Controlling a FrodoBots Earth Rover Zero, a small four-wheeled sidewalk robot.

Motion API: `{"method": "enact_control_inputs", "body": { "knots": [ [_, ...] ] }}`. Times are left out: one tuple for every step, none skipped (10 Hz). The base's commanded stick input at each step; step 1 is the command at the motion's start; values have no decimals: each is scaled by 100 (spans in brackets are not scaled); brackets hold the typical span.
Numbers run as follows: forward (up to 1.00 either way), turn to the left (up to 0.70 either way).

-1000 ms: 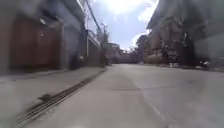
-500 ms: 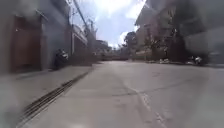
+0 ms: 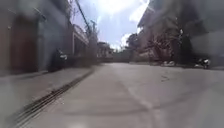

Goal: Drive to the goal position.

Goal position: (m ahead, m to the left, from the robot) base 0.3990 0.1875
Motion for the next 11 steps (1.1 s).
{"method": "enact_control_inputs", "body": {
  "knots": [
    [100,-3],
    [100,-3],
    [100,-3],
    [100,-3],
    [100,-3],
    [100,-3],
    [100,-3],
    [100,-3],
    [100,-3],
    [100,-3],
    [100,-3]
  ]
}}
